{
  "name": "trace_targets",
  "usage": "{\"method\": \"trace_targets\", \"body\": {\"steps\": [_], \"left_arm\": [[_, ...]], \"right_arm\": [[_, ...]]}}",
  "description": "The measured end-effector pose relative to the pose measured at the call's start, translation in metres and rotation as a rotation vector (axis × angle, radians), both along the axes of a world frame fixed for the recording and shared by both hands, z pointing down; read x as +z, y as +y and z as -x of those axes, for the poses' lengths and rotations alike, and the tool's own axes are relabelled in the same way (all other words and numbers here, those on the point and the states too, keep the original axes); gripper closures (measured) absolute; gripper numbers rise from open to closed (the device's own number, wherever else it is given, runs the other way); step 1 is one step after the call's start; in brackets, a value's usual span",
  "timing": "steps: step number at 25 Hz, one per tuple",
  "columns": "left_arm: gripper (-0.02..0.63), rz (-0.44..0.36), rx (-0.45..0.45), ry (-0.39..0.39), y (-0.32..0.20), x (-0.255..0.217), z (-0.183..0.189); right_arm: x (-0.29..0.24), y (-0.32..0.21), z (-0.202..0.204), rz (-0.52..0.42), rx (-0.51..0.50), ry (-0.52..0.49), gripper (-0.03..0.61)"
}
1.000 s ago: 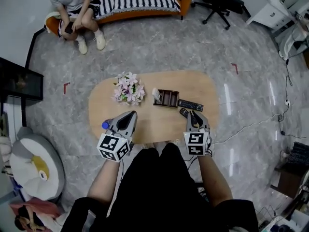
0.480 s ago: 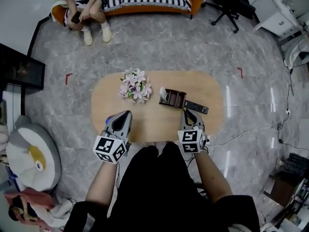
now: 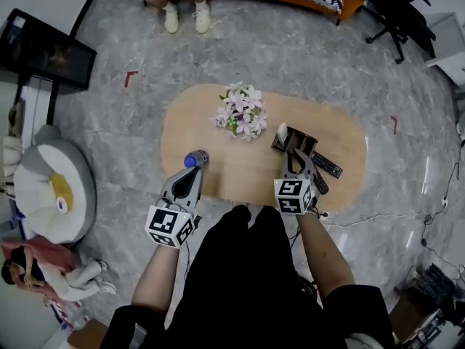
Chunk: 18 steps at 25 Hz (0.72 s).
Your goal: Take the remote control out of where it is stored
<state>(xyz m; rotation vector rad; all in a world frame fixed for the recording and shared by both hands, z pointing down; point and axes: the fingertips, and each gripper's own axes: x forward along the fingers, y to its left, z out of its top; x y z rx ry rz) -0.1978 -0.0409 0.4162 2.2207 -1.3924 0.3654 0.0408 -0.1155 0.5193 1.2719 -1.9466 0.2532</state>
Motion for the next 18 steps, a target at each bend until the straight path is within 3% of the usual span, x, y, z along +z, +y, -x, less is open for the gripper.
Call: {"method": "trace_targets", "body": {"steps": [4,11,18], "left_arm": [[0.606,0.02,-0.019,-0.018,0.005,0.012,0.005],[0.606,0.1,-0.037,-0.008,0.015,0.04,-0.003],[0.606,0.16,-0.037,0.016,0.023,0.074,-0.012]], "right_arm": [[0.028,-0.017,0.011,0.015,0.016,0.002,0.534],[0.09,-0.038,0.008,0.079,0.063,0.008,0.421],[0.143,-0.054,0.003,0.108,0.098,0.02,0.39]]}}
